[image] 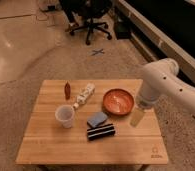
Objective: Move the arm in a circular motion
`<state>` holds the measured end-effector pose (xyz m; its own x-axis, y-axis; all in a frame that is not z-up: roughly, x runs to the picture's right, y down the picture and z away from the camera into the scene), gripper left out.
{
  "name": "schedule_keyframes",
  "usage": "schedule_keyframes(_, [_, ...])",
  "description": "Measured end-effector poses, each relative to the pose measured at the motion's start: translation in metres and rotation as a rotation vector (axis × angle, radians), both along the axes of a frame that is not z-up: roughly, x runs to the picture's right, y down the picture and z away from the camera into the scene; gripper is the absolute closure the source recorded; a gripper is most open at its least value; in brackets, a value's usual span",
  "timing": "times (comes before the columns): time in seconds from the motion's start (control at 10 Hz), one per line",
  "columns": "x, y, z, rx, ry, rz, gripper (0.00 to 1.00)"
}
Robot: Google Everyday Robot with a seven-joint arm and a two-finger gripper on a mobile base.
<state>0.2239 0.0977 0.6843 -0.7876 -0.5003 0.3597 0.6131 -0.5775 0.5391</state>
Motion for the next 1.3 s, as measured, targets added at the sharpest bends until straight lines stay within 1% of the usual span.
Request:
schedule_keyframes(0.1, [0.025,-0.022,0.023,0.014,0.073,0.045,0.20])
schedule_keyframes(0.2, [0.034,-0.044,0.044,0.028,0.120,0.072,0.20])
schedule_keyframes(0.3, [0.030,-0.062,0.061,0.040,0.140,0.085,0.20])
schedule_keyframes(0.4, [0.012,-0.087,0.085,0.054,0.151,0.093,0.20])
schedule_keyframes(0.5, [-0.008,-0.103,0.101,0.060,0.148,0.088,0.20])
schedule_keyframes(0.6, [-0.028,-0.115,0.114,0.067,0.143,0.076,0.20])
schedule_keyframes(0.7, [-0.059,-0.126,0.127,0.070,0.126,0.050,0.20])
schedule_keyframes(0.8, [-0.098,-0.132,0.137,0.070,0.099,0.007,0.20])
schedule_keyframes(0.9, [-0.139,-0.131,0.142,0.067,0.061,-0.044,0.20])
schedule_keyframes(1.0, [-0.181,-0.123,0.143,0.059,0.017,-0.102,0.20])
schedule_keyframes(1.1, [-0.226,-0.109,0.138,0.052,-0.045,-0.169,0.20])
schedule_keyframes(1.3, [-0.289,-0.074,0.115,0.027,-0.157,-0.295,0.20])
